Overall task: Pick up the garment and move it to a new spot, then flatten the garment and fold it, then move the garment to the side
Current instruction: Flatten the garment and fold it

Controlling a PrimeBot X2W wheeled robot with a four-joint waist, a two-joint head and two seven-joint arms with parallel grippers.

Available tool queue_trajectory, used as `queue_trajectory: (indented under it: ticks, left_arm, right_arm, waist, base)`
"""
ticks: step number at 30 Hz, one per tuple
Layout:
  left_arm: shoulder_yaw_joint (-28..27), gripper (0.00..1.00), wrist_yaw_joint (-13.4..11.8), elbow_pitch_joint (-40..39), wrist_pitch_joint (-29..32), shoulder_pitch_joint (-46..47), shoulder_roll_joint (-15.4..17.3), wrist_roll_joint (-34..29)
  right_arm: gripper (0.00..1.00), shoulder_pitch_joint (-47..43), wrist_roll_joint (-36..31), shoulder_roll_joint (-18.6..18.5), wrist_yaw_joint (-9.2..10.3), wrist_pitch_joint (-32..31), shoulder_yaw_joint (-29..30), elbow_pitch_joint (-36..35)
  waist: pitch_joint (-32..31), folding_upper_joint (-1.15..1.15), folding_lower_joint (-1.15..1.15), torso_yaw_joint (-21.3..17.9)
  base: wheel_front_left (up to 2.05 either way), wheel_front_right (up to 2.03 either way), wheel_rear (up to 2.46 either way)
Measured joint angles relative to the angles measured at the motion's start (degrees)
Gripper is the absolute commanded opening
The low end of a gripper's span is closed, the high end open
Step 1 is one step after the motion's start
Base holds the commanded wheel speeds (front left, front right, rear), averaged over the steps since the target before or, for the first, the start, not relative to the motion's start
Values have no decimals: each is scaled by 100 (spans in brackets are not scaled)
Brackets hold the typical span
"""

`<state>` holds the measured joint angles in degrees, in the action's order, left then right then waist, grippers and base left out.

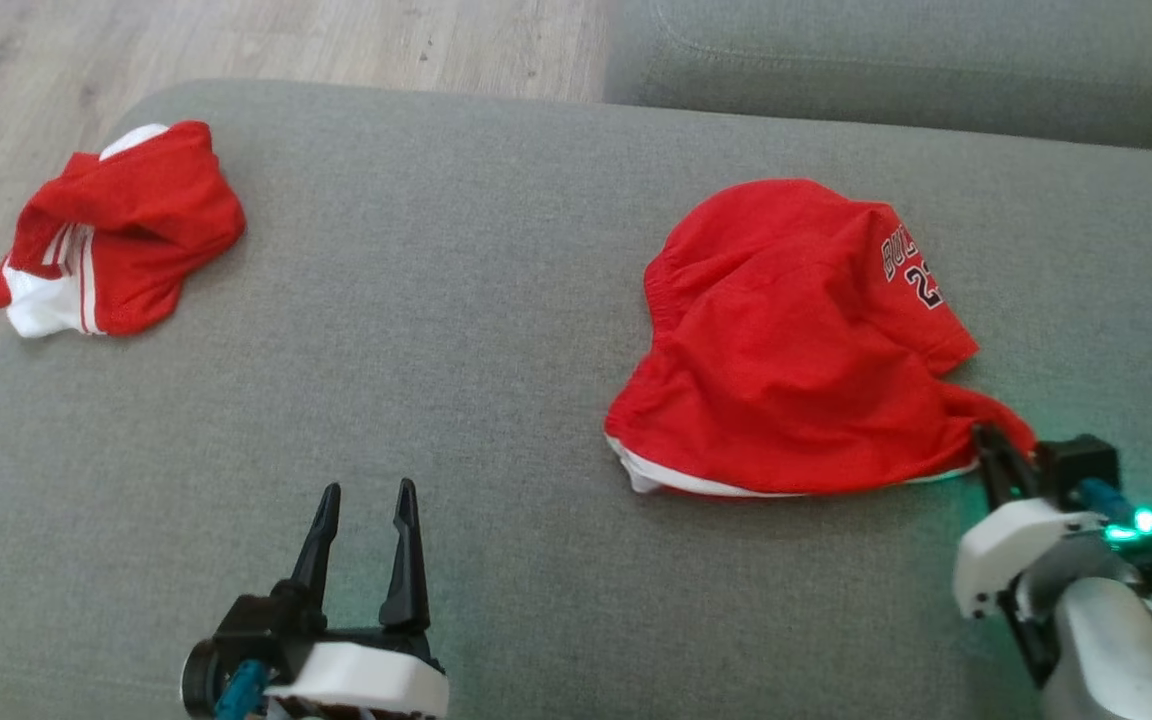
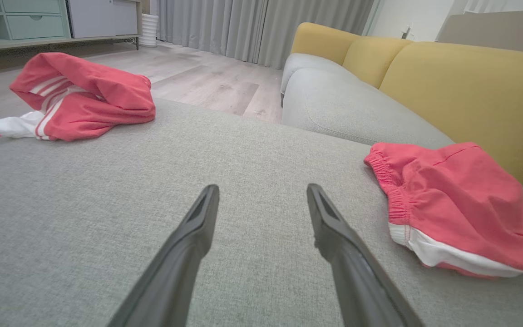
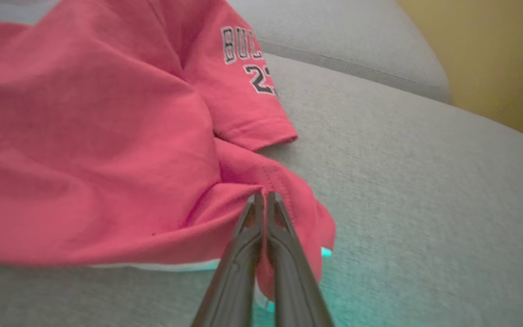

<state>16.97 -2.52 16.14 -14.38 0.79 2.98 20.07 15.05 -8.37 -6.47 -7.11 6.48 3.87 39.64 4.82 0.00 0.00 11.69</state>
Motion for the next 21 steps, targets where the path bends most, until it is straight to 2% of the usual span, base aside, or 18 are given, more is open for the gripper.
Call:
queue_trajectory:
  ticks: [4,6,7,8,9,15,21]
  left_arm:
    - [0,100,1,-4,0,5,-1,1]
    - [0,100,1,-4,0,5,-1,0]
    - [0,100,1,-4,0,5,-1,0]
    - [0,100,1,-4,0,6,-1,0]
    - [0,100,1,-3,0,6,-1,0]
    - [-5,100,5,2,0,8,-1,0]
    - [-30,100,54,0,0,8,-1,-98]
  right_arm:
    - [0,-1,-258,-14,0,24,665,11]
    - [0,-1,-301,-13,0,54,768,18]
    - [7,-2,-341,-8,0,77,835,25]
    - [51,-4,-379,7,0,123,882,26]
    - [100,-6,-423,30,0,166,923,25]
    - [100,-71,-485,230,0,480,1247,-99]
    - [100,-316,-426,314,0,644,1290,-579]
  waist:
    - [58,0,0,-26]
    - [62,0,1,-33]
    - [62,0,1,-42]
    - [61,0,1,-51]
    - [59,0,0,-60]
    - [-13,0,0,-125]
    - [-150,0,0,-221]
  base:
    - [0,0,0]
    - [0,0,0]
    - [0,0,0]
    - [0,0,0]
    - [0,0,0]
    - [0,0,0]
    - [0,0,0]
